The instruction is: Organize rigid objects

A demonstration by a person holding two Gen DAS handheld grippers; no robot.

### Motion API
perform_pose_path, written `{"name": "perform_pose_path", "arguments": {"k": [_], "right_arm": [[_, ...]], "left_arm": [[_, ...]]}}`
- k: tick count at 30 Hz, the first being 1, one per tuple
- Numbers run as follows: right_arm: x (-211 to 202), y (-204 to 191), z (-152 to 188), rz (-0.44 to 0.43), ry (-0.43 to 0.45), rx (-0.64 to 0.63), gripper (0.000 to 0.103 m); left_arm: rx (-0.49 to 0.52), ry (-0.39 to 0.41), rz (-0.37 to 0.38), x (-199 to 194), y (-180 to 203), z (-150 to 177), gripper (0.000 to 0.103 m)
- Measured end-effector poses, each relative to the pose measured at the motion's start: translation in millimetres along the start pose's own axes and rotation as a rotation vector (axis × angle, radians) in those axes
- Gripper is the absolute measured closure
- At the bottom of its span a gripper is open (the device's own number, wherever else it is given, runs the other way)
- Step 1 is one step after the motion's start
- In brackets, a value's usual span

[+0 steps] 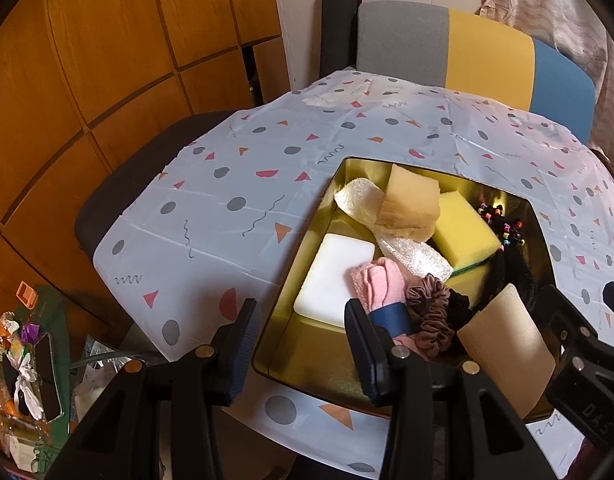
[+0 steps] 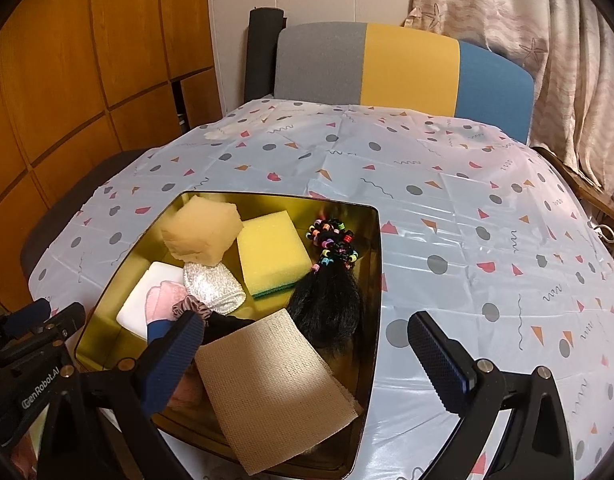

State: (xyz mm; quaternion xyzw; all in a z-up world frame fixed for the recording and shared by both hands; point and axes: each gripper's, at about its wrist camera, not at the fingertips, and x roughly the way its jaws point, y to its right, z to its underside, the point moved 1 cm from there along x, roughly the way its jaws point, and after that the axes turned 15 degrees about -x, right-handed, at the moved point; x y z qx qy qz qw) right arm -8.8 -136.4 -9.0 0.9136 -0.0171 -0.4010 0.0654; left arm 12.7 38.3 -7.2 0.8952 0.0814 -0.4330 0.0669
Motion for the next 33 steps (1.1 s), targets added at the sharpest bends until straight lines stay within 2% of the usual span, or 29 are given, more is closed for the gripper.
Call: {"name": "perform_pose_path", "arguments": {"k": [5, 33], "right_arm": [[1.7, 1.5, 0.9, -0.009, -0.010, 0.009, 0.000], [2.4, -0.4, 2.7, -0.025, -0.010, 0.010, 0.000]], "left_arm": [[0.010, 0.019, -0.008, -2.9, 1.7, 1.2, 0.059], [0.019, -0.005, -0.012, 1.8, 2.3, 4.2, 0.059]]}}
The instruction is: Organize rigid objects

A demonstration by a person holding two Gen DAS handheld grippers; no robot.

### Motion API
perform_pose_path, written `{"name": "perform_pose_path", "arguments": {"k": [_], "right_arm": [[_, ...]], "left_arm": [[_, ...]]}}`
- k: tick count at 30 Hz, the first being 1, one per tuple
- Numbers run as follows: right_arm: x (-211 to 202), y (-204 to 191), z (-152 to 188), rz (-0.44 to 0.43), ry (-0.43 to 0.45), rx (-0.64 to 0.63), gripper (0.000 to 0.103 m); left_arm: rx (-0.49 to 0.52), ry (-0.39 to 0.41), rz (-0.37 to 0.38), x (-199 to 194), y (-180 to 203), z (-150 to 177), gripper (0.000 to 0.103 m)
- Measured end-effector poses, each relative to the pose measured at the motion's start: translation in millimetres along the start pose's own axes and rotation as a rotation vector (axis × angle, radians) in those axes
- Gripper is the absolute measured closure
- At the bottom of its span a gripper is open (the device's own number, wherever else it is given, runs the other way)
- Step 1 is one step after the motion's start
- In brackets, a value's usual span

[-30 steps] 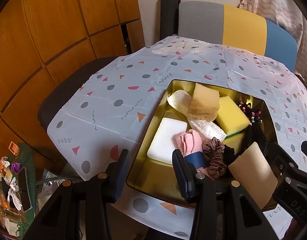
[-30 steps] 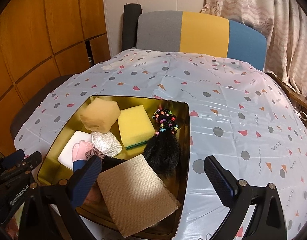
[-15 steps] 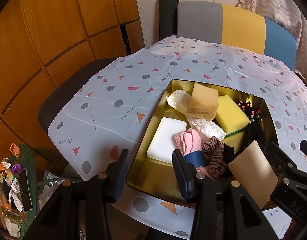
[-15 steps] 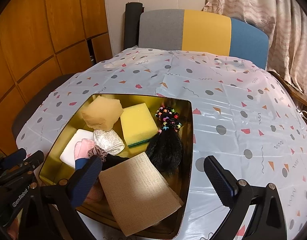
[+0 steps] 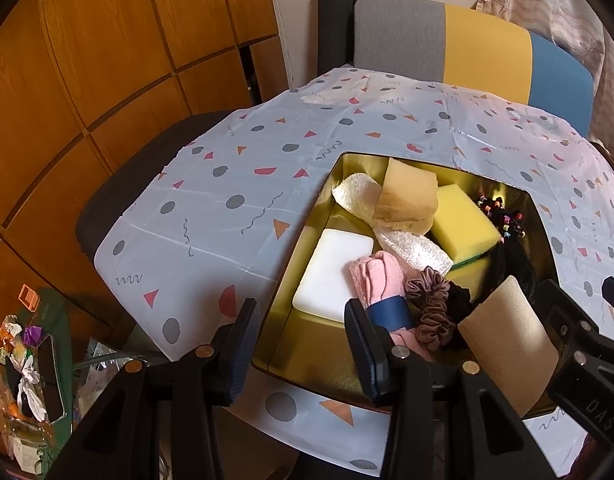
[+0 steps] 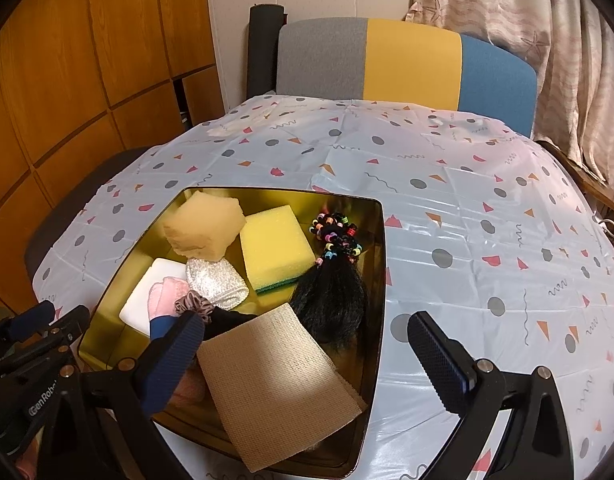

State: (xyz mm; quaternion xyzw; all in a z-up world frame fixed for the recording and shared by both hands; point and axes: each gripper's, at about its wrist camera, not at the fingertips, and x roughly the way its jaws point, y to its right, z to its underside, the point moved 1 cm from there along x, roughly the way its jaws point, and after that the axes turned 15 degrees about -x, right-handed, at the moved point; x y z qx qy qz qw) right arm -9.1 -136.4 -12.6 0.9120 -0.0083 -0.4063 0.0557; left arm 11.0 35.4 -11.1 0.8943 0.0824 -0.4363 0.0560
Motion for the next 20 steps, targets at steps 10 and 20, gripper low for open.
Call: {"name": "perform_pose_path", "arguments": {"k": [10, 20], "right_arm": [[0.2, 2.4, 0.3, -0.004, -0.001, 0.003, 0.000], [0.8, 4.3, 0.3, -0.003, -0.001, 0.011, 0.000]], "left_arm": [[0.003, -0.007, 0.001, 1.4, 1.2, 0.9, 0.059], [0.003, -0.013, 0.001, 2.6, 1.5, 1.7, 0.059]]}}
